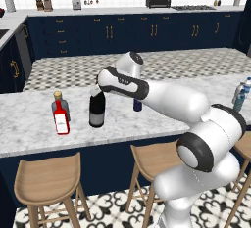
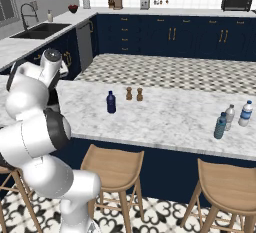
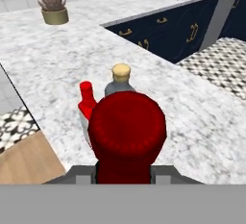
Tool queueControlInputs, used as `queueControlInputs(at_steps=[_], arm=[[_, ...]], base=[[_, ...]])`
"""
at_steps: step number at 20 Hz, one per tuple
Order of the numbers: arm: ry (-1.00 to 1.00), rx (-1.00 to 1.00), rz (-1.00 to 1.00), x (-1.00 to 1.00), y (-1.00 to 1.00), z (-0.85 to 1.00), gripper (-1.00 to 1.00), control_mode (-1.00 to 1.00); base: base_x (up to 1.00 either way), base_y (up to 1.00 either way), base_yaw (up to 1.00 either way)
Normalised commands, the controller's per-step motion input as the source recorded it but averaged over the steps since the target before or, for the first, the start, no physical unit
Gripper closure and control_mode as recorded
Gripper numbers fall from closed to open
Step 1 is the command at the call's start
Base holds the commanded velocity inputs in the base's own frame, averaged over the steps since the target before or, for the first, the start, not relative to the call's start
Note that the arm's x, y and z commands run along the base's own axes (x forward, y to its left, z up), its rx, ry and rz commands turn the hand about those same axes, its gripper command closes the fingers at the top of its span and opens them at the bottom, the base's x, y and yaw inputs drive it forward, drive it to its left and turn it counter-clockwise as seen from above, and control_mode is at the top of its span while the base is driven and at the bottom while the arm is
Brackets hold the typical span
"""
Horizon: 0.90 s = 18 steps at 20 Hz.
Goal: Move the plastic bottles in the middle to the plastics group, and the glass bottles in the middle to the glass group.
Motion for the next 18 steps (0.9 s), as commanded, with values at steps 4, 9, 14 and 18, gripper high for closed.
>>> queueControlInputs(at_steps=[4,9,14,18], arm=[[0.00,0.00,0.07,0.00,0.23,0.00,1.00,-1.00],[0.00,0.00,0.04,0.00,0.27,0.00,1.00,-1.00],[0.00,0.00,0.02,0.00,0.17,0.00,1.00,-1.00],[0.00,-0.01,0.00,0.00,0.00,-0.03,1.00,-1.00]], base=[[0.00,0.00,0.00],[0.00,0.00,0.00],[0.00,0.00,0.00],[0.00,0.00,0.00]])
